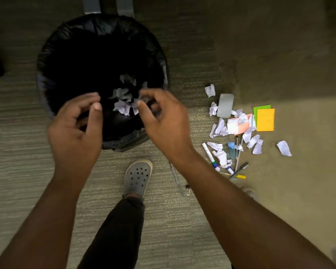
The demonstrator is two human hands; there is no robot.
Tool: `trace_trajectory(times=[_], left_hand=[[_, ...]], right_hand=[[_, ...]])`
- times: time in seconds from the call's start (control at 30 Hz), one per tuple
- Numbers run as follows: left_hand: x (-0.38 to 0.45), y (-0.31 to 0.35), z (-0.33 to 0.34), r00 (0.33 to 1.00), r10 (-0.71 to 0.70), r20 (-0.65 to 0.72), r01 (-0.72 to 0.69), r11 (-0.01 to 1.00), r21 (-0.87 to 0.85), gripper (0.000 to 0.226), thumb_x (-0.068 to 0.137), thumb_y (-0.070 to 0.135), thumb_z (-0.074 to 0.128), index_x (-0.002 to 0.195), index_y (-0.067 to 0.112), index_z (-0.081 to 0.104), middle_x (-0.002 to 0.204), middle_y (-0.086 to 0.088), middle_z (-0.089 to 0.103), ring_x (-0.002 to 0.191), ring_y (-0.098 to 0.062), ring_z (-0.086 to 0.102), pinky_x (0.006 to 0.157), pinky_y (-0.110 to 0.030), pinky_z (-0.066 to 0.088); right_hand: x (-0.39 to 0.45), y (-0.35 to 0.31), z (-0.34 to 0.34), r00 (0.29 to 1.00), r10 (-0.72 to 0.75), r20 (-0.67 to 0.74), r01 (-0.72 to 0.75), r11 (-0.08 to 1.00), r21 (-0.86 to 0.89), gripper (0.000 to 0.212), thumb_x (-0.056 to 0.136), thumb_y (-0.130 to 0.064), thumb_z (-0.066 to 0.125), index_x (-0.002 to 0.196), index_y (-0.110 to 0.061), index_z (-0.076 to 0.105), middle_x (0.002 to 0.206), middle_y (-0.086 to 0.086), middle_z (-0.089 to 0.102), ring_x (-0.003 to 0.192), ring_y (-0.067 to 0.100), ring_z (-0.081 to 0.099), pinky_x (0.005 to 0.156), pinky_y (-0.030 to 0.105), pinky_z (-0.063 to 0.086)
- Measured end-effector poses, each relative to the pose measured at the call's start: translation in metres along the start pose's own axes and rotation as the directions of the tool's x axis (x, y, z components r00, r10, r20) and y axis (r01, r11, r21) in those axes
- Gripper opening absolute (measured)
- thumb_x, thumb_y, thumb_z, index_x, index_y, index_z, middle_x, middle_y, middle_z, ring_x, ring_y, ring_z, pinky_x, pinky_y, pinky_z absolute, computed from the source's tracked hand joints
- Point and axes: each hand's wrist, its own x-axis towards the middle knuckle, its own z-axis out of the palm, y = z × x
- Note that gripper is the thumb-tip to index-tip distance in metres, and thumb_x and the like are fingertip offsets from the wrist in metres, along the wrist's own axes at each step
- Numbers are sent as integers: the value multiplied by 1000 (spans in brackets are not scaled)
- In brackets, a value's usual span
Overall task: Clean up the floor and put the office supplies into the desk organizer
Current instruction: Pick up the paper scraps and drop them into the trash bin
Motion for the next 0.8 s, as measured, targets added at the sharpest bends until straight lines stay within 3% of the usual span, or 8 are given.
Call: trace_trajectory(times=[0.1, 0.2, 0.33, 0.5, 0.6, 0.7, 0.8], left_hand=[[-18, 16, 15, 997, 58, 58, -51, 992, -117, 23, 101, 25, 49, 112, 11, 65, 111, -8, 68, 104, -13, 66, 87, -33, 55], [-35, 29, 42, 973, 134, 186, -106, 982, -155, 20, 100, 16, 51, 108, 5, 66, 105, -8, 68, 99, -11, 67, 84, -26, 53], [-70, 37, 94, 926, 274, 259, -254, 961, -111, 20, 95, 12, 56, 99, 0, 72, 98, -2, 69, 88, -6, 65, 79, -14, 48], [-118, 21, 190, 857, 258, 446, -240, 966, -100, 15, 93, 10, 60, 100, 5, 72, 98, 0, 70, 87, -11, 66, 71, -31, 55], [-122, 0, 252, 807, 216, 549, -266, 964, 11, 20, 95, 21, 58, 103, 8, 71, 102, -2, 71, 92, -17, 66, 77, -37, 55], [-98, -19, 308, 757, 155, 635, -348, 918, 191, 33, 93, 32, 55, 116, 10, 65, 117, -8, 67, 107, -25, 62, 90, -39, 52], [-57, -32, 359, 708, 39, 705, -409, 837, 364, 51, 88, 34, 62, 135, 16, 51, 145, -12, 45, 132, -31, 44, 107, -43, 41]], right_hand=[[-21, 22, -13, 997, 71, -42, -67, 995, 74, 20, 93, -26, 62, 108, -16, 69, 94, -6, 69, 79, 4, 63, 68, 23, 55], [-40, 63, -21, 984, 151, -97, -144, 986, 81, 15, 94, -25, 61, 100, -16, 70, 86, -7, 69, 72, 4, 63, 63, 25, 54], [-59, 128, -34, 963, 248, -107, -242, 968, 67, 11, 94, -25, 59, 90, -20, 68, 77, -11, 68, 66, 4, 62, 59, 26, 51], [-69, 221, -74, 949, 314, 10, -311, 945, -103, 15, 91, -27, 59, 94, -18, 70, 78, -7, 69, 64, 8, 63, 59, 29, 51], [-60, 278, -111, 932, 353, 78, -326, 914, -243, 21, 90, -33, 61, 103, -19, 68, 95, -3, 71, 74, 10, 64, 72, 29, 52], [-38, 331, -143, 911, 371, 179, -269, 865, -424, 38, 86, -38, 66, 118, -17, 63, 116, 6, 65, 99, 23, 64, 85, 32, 50], [-9, 370, -165, 931, 344, 124, -242, 835, -494, 45, 85, -35, 66, 124, -14, 58, 124, 12, 58, 112, 30, 56, 91, 38, 48]])
